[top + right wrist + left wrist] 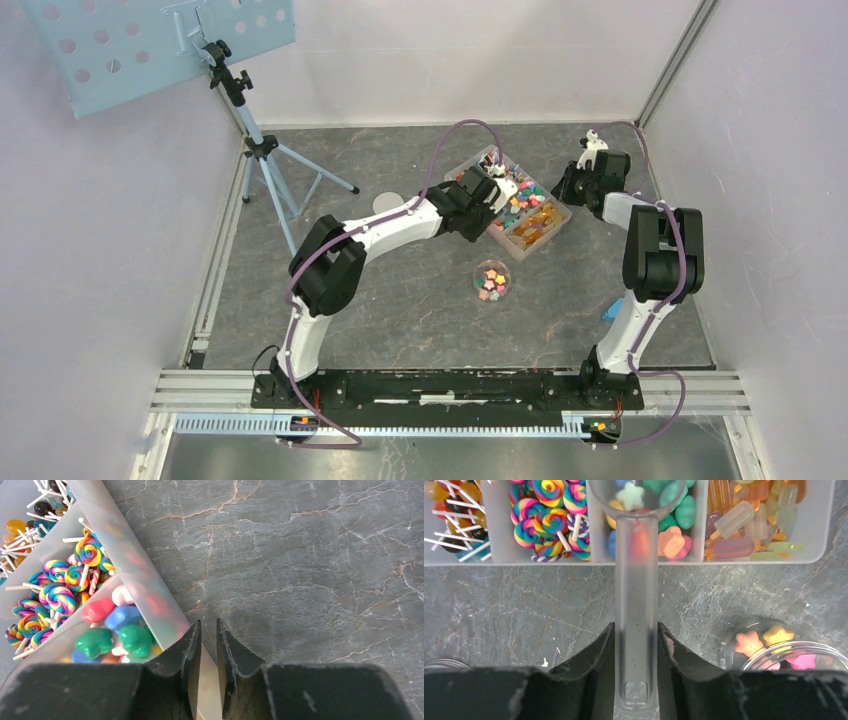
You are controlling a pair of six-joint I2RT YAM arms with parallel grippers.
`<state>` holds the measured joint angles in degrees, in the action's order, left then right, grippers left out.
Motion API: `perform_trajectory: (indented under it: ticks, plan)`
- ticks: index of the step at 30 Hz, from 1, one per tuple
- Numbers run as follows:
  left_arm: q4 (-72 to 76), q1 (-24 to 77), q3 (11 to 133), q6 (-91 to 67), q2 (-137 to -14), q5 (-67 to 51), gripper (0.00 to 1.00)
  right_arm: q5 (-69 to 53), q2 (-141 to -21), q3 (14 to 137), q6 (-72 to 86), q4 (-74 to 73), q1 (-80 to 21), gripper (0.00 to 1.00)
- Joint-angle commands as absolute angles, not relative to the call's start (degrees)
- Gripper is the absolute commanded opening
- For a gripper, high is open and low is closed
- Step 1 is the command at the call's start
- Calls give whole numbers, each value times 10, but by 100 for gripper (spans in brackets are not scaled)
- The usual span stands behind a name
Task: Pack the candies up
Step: Scoop the fake candies from the storage box.
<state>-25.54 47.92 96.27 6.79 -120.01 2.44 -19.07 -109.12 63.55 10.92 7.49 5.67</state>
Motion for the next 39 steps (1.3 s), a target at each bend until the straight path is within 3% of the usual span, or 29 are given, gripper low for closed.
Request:
perform_trajectory:
  ticks: [1,16,27,35,39]
  plan:
    - [-244,474,938,71,-1171,63,2,-210,-1081,630,98,50,55,23]
    - [-229,465,871,83,-1110,57,2,-232,-1081,667,107,44,68,23]
    - [-259,465,864,67,-1053,47,2,-225,-999,668,107,19,69,24]
    - [-270,465,846,58,-1011,31,2,-234,-920,632,114,2,65,32]
    - [-279,465,837,50,-985,24,2,-217,-865,601,125,-13,50,49]
